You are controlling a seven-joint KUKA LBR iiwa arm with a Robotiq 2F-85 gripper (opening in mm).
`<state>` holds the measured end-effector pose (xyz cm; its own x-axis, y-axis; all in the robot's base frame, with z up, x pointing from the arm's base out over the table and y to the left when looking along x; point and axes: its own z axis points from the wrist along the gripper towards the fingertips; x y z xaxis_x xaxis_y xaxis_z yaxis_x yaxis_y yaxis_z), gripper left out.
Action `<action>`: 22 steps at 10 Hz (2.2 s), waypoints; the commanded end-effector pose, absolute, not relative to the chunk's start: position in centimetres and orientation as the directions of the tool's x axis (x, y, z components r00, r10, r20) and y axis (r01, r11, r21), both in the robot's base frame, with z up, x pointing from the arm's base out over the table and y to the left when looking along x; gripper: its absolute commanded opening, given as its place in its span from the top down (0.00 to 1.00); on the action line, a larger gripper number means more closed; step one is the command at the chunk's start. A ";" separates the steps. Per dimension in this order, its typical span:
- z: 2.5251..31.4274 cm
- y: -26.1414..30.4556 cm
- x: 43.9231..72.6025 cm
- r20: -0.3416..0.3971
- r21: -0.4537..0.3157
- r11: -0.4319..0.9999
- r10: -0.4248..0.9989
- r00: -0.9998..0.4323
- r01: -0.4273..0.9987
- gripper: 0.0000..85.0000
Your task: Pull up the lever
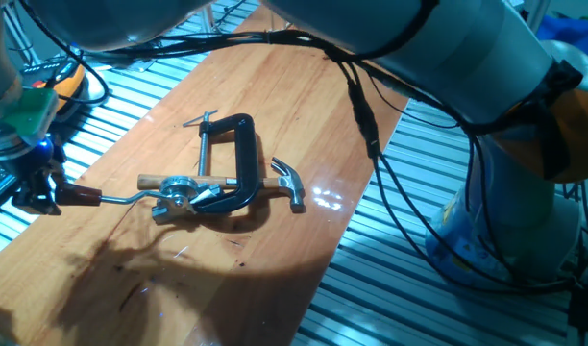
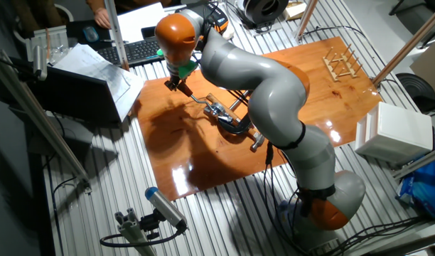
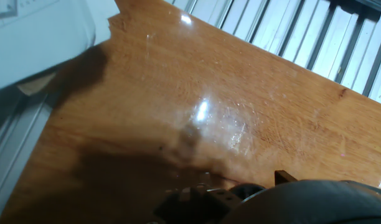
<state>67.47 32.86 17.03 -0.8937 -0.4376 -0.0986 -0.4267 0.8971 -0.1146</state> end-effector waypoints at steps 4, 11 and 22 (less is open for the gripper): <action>16.8 32.4 67.3 -0.081 -0.114 0.896 -0.440 -0.894 -0.430 0.80; 17.5 31.5 67.0 -0.071 -0.054 0.900 -0.435 -0.898 -0.432 1.00; 18.4 31.2 66.0 -0.040 0.018 0.901 -0.433 -0.901 -0.433 1.00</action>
<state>65.96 31.18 18.41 -0.9010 -0.4324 -0.0357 -0.4332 0.9011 0.0193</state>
